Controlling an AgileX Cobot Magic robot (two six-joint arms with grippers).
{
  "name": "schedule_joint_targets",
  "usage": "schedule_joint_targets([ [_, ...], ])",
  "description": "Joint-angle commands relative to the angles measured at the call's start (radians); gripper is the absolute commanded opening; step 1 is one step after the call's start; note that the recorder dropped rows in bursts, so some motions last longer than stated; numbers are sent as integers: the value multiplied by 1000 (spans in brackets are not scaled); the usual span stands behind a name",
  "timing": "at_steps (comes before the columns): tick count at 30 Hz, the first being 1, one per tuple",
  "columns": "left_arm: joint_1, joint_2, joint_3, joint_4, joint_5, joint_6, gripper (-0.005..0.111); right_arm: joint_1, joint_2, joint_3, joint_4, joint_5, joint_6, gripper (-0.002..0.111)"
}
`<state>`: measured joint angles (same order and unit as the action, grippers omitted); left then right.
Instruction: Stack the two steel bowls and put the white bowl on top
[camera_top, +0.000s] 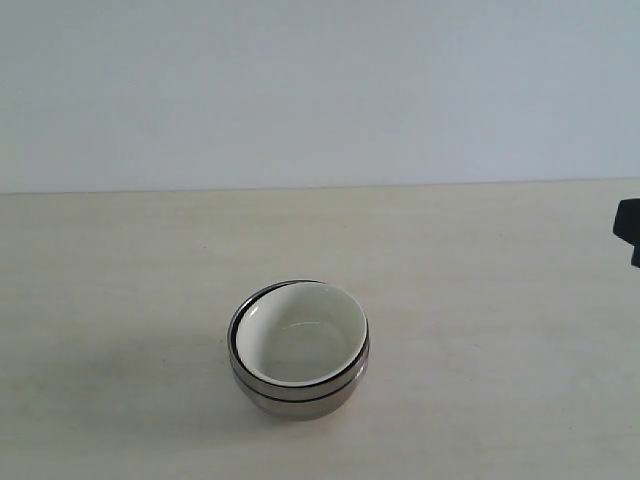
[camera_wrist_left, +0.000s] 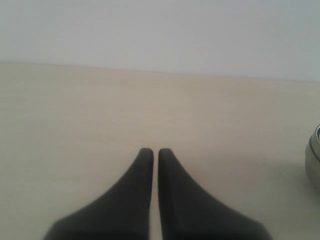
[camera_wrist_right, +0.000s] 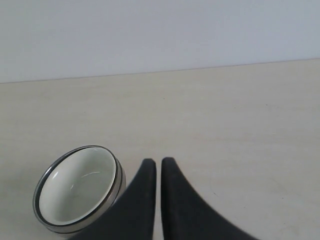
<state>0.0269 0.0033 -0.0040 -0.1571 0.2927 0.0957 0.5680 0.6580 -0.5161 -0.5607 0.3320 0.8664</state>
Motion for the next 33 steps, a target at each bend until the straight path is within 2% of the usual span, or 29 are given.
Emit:
schedule_joint_targets([
  [1,4,-3,4,13,7,-14,4,0,-7,5,-2,-7,-5,0],
  [11,4,-3,4,39,3,-28,4,0,-7,5,-2,-7,-5,0],
  [16,4,-3,4,104,3,-25,4,0,-7,5,-2,-7,-5,0],
  [28,4,-3,4,103,3,-22,4,0,-7,5,-2,-7,-5,0],
  [33,-32,-3,4,103,3,-23,4,0,-7,5,-2,-9,-5,0],
])
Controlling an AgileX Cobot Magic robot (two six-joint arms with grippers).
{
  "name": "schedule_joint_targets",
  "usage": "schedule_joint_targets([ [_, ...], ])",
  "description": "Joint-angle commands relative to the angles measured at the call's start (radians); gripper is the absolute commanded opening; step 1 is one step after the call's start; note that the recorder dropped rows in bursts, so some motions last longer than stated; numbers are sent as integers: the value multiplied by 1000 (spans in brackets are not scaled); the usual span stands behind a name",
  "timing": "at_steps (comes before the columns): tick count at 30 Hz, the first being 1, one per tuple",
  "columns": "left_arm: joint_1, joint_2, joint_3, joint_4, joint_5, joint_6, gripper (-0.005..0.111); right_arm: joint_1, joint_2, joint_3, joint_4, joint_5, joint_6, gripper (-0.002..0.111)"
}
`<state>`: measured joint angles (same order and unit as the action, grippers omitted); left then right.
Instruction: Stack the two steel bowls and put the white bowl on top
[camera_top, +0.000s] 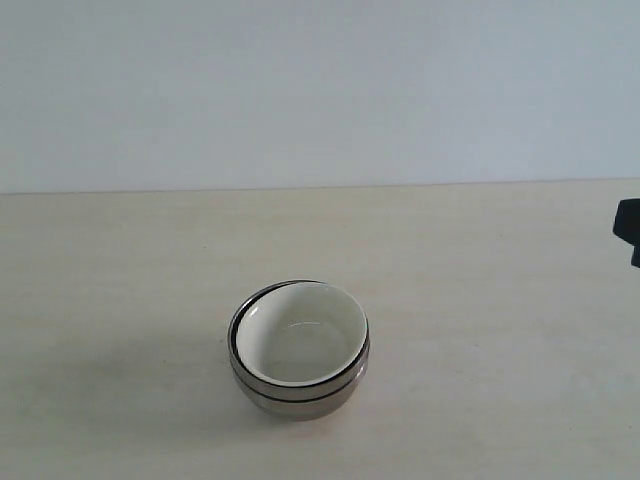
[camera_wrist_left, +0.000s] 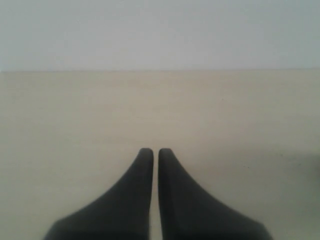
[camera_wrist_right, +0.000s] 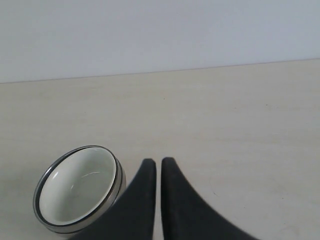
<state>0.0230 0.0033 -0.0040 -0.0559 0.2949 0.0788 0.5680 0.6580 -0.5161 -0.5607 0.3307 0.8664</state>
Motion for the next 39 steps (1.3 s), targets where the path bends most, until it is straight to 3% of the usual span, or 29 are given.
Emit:
schedule_joint_targets([
  [1,-40,-3,4,2,1,-6,4,0,-7,5,-2,-8,-2,0],
  [15,-95,-3,4,2,1,-5,4,0,-7,5,-2,-8,-5,0],
  [23,-32,-3,4,2,1,-5,4,0,-7,5,-2,-8,-5,0],
  [39,-34,-3,4,2,1,-5,4,0,-7,5,-2,-8,-5,0],
])
